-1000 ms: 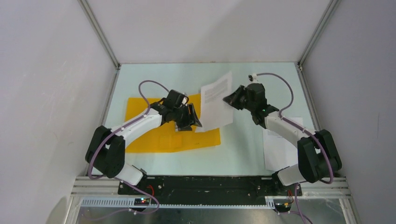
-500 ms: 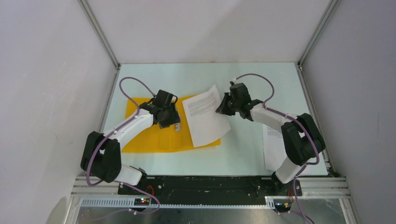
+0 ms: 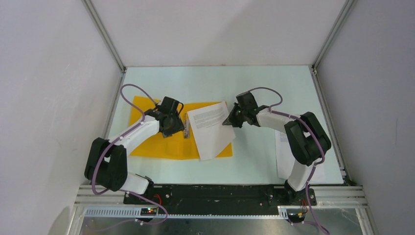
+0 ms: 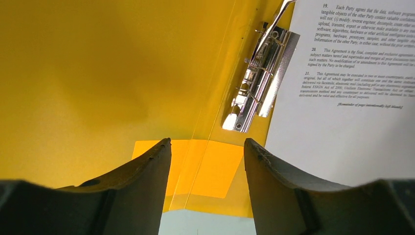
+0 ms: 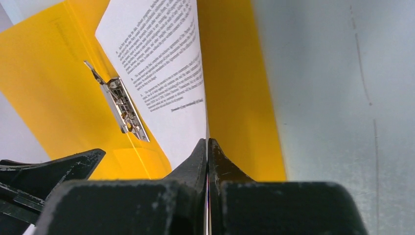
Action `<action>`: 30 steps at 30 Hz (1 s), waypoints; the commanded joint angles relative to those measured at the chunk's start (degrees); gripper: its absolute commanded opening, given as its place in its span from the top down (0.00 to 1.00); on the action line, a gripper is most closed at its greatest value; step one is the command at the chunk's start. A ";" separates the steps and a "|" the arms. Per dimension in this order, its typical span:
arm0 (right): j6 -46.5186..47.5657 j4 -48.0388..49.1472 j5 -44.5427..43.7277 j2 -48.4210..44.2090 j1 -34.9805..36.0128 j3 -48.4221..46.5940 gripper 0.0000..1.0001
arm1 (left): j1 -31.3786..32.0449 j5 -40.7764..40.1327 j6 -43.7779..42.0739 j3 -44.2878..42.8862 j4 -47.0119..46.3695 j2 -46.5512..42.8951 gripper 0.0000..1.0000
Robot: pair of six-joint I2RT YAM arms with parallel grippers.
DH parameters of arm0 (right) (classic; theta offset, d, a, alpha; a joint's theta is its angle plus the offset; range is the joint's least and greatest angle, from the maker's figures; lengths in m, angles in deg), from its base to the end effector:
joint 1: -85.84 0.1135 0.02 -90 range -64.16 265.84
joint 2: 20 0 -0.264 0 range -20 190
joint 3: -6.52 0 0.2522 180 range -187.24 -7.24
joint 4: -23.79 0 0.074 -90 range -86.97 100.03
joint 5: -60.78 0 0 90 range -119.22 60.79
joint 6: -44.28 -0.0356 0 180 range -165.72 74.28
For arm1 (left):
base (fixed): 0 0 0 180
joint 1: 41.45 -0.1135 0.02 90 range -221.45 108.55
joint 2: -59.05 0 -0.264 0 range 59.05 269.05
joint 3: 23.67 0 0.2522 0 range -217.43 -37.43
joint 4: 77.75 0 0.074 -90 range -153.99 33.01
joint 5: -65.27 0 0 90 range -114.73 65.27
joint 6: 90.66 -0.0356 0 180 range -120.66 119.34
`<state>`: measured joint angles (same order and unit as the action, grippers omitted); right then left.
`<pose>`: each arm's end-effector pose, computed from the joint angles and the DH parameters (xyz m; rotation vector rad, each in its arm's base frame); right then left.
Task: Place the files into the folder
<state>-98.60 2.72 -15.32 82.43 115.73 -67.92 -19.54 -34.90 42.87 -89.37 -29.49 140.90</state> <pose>0.3171 0.1921 0.1709 0.4053 2.5912 0.8862 0.2546 -0.0956 0.2063 -0.5536 2.6116 -0.1278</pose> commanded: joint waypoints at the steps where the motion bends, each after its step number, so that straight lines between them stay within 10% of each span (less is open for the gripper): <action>1: -6.03 1.32 -3.27 0.43 1.99 -2.00 1.00 | -0.50 -1.25 1.99 0.02 -0.57 -0.01 0.39; 30: -19.76 21.09 -0.15 5.18 1.13 8.39 1.00 | -0.55 -0.08 3.96 4.48 -2.77 2.51 0.50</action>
<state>-116.72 21.17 -16.00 85.01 116.01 -58.53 -19.71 -34.79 45.93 -84.32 -31.06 143.06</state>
